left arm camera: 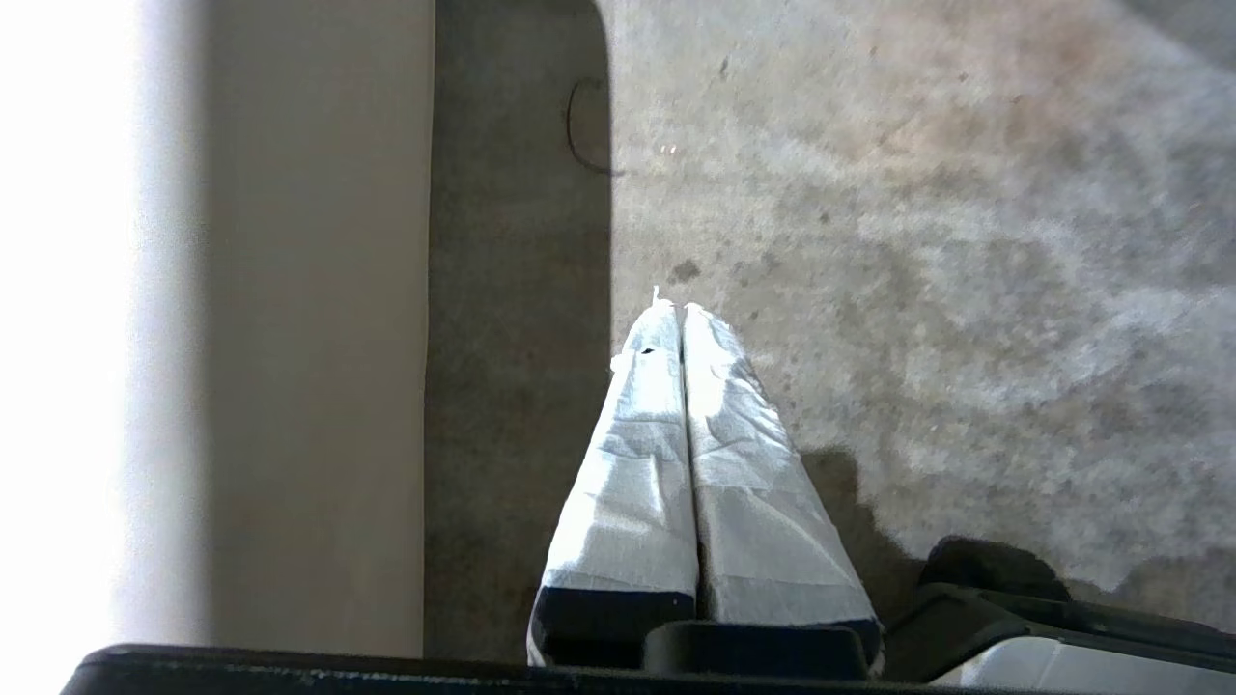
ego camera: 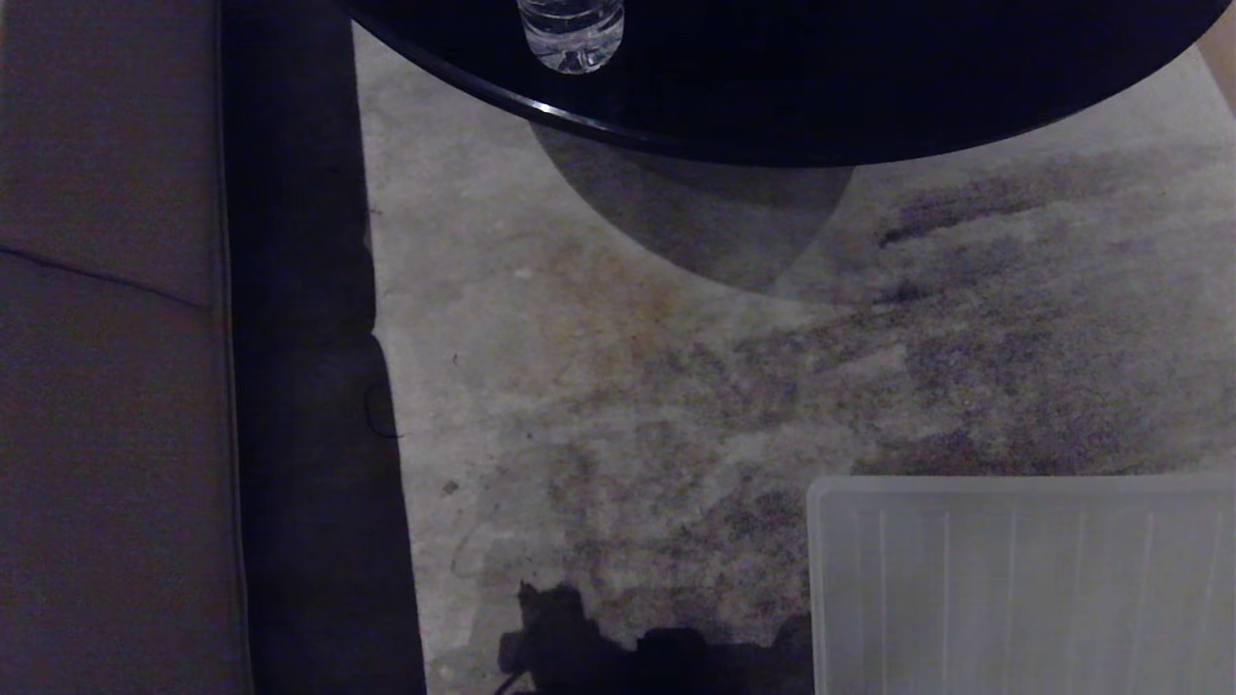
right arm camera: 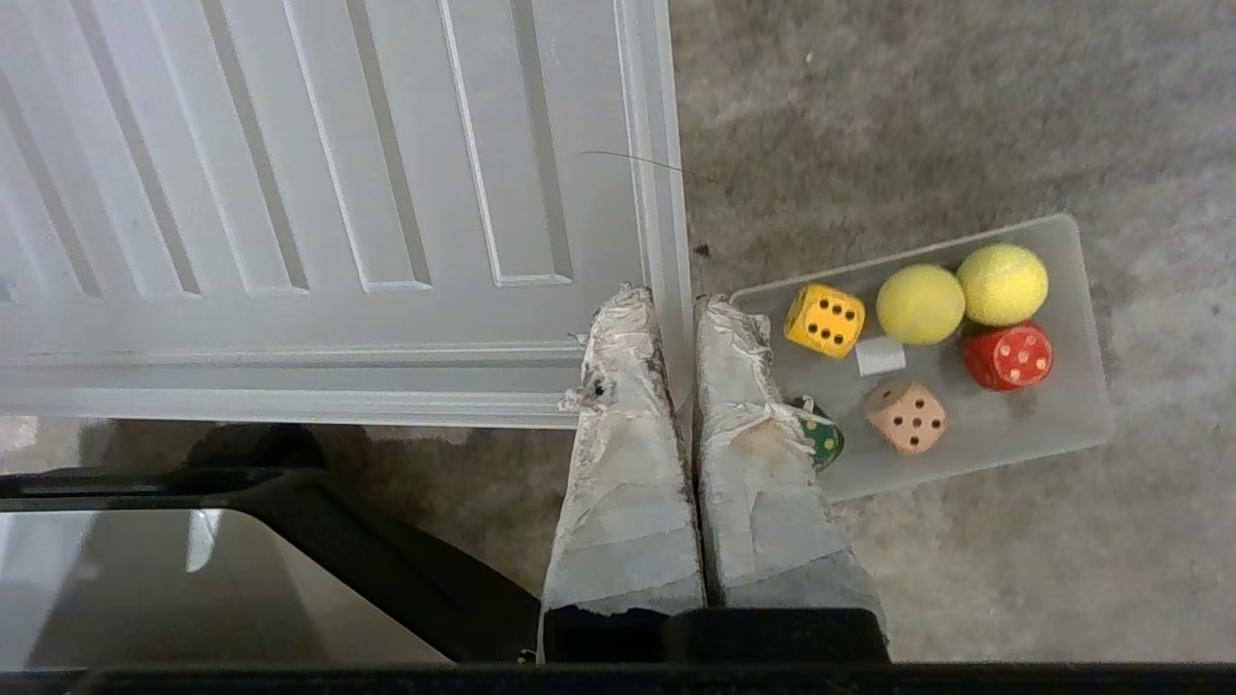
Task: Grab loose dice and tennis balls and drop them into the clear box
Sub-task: Close the lid
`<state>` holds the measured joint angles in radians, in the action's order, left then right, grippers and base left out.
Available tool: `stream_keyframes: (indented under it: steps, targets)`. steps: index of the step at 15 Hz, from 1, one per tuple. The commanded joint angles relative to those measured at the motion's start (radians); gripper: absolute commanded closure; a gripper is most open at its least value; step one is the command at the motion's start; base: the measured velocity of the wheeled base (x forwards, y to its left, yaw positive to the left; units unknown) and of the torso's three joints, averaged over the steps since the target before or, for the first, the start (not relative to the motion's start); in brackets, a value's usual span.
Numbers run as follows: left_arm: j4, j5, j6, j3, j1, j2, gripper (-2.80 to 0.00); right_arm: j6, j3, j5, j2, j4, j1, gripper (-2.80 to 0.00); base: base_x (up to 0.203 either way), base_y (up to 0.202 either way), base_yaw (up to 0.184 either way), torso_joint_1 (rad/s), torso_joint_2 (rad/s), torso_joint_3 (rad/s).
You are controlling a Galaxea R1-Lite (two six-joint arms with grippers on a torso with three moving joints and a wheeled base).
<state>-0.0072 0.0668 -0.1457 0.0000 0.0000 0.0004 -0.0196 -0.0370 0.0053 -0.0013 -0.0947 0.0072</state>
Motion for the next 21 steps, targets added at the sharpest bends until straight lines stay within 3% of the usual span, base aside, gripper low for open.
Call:
stream_keyframes:
  steps: [1,10,21]
  targets:
    - [0.0,0.001,-0.002,0.0,0.0,0.0,0.0,0.0,0.0,0.001,0.001,0.0,0.0,0.0,0.0,0.0,0.0,0.006,0.0,0.189]
    - [0.0,0.001,-0.002,0.0,0.0,0.0,0.0,0.001,0.0,0.001,0.001,0.0,0.0,0.0,0.0,0.0,0.0,0.003,0.0,0.194]
    - [0.0,0.001,0.0,0.0,0.0,0.0,0.0,0.0,0.0,0.002,0.001,0.0,0.0,0.0,0.0,0.0,0.0,0.0,0.0,0.016]
